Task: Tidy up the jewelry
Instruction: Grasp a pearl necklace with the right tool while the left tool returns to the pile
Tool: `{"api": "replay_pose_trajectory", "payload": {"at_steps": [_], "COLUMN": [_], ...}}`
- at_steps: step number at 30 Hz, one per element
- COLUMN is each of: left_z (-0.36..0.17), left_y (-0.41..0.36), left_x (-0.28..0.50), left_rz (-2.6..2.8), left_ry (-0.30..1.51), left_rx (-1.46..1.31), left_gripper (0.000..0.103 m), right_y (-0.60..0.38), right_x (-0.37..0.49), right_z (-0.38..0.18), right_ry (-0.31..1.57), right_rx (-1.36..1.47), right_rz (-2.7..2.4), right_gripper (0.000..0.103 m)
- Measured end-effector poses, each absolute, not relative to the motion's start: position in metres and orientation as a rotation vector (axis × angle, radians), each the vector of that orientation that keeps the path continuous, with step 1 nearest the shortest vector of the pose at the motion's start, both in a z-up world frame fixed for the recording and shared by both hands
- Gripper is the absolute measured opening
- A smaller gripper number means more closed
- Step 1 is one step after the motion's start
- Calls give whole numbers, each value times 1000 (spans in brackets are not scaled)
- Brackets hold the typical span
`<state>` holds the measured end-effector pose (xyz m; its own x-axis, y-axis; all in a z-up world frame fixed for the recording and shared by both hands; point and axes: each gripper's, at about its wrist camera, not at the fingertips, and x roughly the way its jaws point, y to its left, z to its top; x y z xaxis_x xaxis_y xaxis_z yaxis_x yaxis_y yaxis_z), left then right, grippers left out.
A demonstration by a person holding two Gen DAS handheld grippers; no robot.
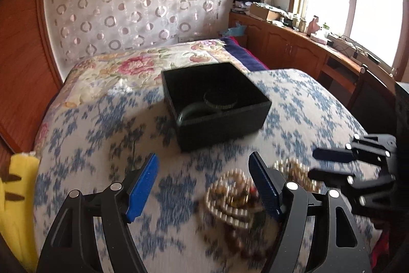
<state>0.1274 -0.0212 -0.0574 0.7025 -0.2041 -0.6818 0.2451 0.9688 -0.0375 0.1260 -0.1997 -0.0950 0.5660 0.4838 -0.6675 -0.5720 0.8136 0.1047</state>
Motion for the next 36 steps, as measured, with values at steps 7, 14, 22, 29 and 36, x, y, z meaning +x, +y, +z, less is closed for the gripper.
{"api": "replay_pose_trajectory", "payload": {"at_steps": [7,14,22,29,36], "left_z": [-70,-78,-83,-85,-88], "left_y": [-5,-3,-7,-10,-11], "left_x": [102,90,89,88,89], "left_rz": [-225,-226,-243,-258,-265], "left_ry": [773,798,807,812,816], "left_rx": [30,33,28,19,2], "left_gripper": [70,70,70,70,70], "right_y": [-190,-181,-187,-210,-231], "right_x": [131,137,134,130,123], "right_z": [-104,-114,-107,-85,-62], "right_ry": [781,812,775,720,655], "right_rx": [-169,-197,-194,-130,-97], "right_rz": [614,612,618,591,553], "right_gripper": [31,31,8,8,8]}}
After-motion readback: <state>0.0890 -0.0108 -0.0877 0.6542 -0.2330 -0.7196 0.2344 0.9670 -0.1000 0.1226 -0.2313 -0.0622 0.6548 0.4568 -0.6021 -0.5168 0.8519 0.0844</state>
